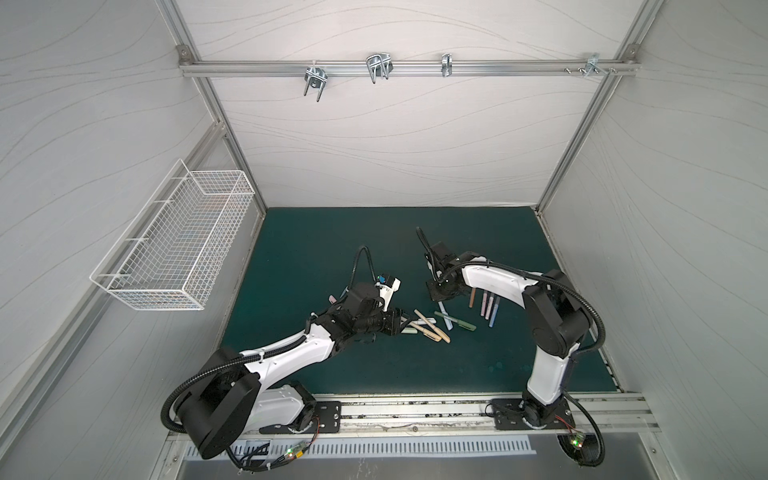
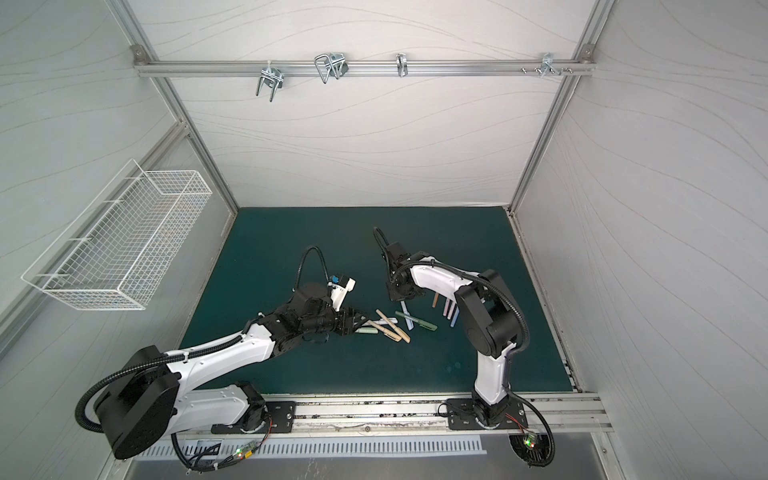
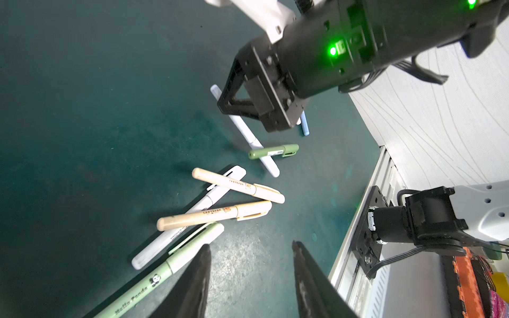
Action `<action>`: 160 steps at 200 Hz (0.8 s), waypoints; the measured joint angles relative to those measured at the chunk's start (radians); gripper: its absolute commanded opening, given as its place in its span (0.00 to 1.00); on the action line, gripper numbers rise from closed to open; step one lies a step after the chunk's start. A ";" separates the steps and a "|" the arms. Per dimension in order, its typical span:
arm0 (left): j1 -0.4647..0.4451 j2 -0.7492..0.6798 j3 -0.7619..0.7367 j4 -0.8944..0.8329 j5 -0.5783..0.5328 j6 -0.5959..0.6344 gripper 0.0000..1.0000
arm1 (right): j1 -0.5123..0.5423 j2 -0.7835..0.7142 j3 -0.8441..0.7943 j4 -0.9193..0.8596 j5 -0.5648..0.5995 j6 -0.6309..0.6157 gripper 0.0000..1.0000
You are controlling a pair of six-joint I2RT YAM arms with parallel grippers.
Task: Open the pen caps
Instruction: 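Lift the light blue-white pen upright with the right gripper toward the left gripper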
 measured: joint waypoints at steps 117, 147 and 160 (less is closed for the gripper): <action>-0.006 -0.002 0.001 -0.001 -0.023 0.001 0.50 | -0.035 -0.393 -0.111 0.288 -0.126 0.017 0.02; -0.006 -0.054 -0.007 0.014 -0.034 0.002 0.51 | -0.035 -0.529 -0.185 0.344 -0.172 0.055 0.03; -0.006 -0.098 -0.025 0.042 -0.033 0.002 0.52 | -0.035 -0.591 -0.229 0.365 -0.190 0.068 0.03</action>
